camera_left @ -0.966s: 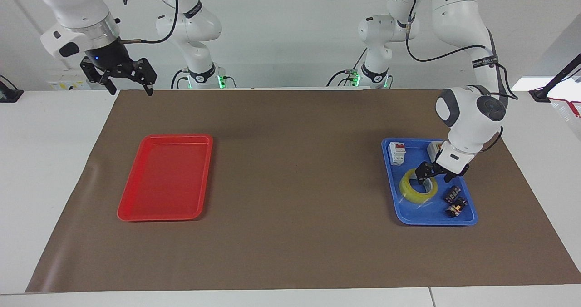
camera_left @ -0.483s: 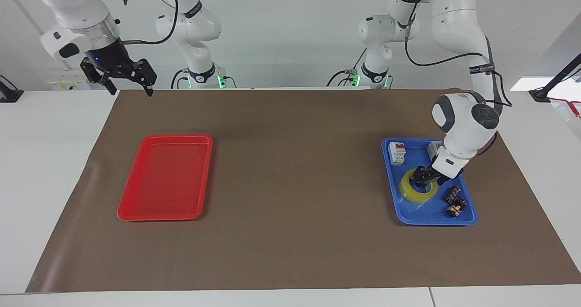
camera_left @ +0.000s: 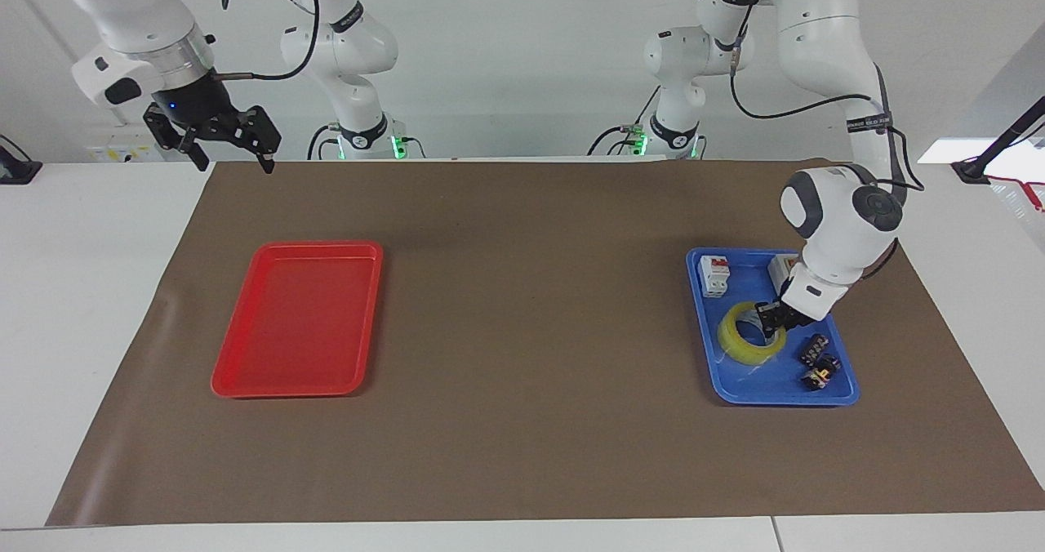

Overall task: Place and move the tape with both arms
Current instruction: 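Lower the left gripper into the yellow tape roll in the blue tray, then lift the tape with the left gripper and carry it toward the table center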

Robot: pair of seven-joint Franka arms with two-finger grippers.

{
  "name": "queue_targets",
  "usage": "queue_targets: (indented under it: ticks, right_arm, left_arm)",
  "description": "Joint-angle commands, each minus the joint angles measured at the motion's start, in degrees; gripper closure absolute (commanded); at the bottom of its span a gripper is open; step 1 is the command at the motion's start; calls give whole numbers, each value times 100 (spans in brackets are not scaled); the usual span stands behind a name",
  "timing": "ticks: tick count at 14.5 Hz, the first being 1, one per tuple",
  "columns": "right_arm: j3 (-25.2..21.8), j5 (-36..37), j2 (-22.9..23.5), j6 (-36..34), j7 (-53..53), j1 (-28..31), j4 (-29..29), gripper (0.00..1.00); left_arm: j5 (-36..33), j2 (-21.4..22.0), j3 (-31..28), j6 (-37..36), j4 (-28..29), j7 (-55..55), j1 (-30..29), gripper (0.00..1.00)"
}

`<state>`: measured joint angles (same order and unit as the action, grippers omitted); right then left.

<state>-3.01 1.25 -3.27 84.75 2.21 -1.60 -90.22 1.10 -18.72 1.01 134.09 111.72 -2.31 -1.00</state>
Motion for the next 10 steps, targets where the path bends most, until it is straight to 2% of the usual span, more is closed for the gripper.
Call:
queue_targets:
  ticks: [1, 8, 10]
  right_arm:
    - [28, -73, -68, -3, 87, 54, -83, 0]
    - [28, -73, -68, -3, 87, 45, -74, 0]
    - [28, -73, -68, -3, 87, 45, -74, 0]
  left_arm:
    - [-57, 158, -4, -6, 87, -32, -14, 100]
    - [-48, 781, 5, -1323, -300, 116, 109, 100]
    - [-57, 975, 5, -1552, -300, 432, 363, 100]
